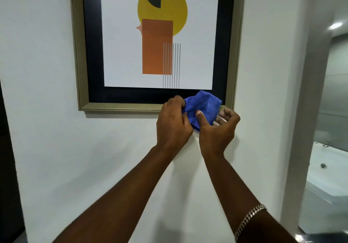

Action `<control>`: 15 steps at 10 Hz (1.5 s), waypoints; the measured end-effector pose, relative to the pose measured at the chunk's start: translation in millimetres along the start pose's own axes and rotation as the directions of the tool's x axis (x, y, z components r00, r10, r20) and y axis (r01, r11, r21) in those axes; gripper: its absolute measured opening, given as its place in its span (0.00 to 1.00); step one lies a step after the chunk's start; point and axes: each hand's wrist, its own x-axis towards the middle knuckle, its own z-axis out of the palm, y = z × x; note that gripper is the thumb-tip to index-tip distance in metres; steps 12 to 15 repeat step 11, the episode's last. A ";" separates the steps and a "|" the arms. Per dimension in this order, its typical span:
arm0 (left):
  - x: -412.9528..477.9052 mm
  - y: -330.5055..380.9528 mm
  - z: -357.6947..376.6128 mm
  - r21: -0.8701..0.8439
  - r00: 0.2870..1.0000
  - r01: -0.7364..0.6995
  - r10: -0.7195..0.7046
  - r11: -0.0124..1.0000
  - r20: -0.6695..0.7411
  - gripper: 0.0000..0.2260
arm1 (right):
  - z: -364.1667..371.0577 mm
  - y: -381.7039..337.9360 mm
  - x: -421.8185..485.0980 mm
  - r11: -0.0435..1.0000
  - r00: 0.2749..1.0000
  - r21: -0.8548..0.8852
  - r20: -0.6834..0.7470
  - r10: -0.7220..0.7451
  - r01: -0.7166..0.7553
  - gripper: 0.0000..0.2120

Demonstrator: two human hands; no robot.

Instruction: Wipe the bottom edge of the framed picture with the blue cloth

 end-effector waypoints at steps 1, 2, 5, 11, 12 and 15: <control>-32.6 13.1 16.1 -0.249 0.994 0.041 -0.063 0.968 -0.084 0.10 | -41.6 19.6 2.5 0.977 0.985 0.149 0.099 0.142 -0.155 0.29; -67.6 18.2 29.7 -0.367 0.981 0.157 -0.187 0.917 -0.047 0.13 | -79.4 36.7 -4.9 0.959 0.964 0.152 0.156 0.217 -0.240 0.27; -261.4 -2.8 116.1 -0.288 0.733 0.675 -0.572 0.679 0.369 0.16 | -253.0 153.2 -66.6 0.880 0.889 -0.271 0.140 0.436 -0.390 0.25; -650.7 -91.9 200.2 0.489 -0.242 0.847 -0.671 0.206 0.701 0.23 | -502.4 407.7 -272.6 0.154 0.561 -0.952 -0.022 0.827 -0.264 0.13; -650.7 -91.9 200.2 0.489 -0.242 0.847 -0.671 0.206 0.701 0.23 | -502.4 407.7 -272.6 0.154 0.561 -0.952 -0.022 0.827 -0.264 0.13; -650.7 -91.9 200.2 0.489 -0.242 0.847 -0.671 0.206 0.701 0.23 | -502.4 407.7 -272.6 0.154 0.561 -0.952 -0.022 0.827 -0.264 0.13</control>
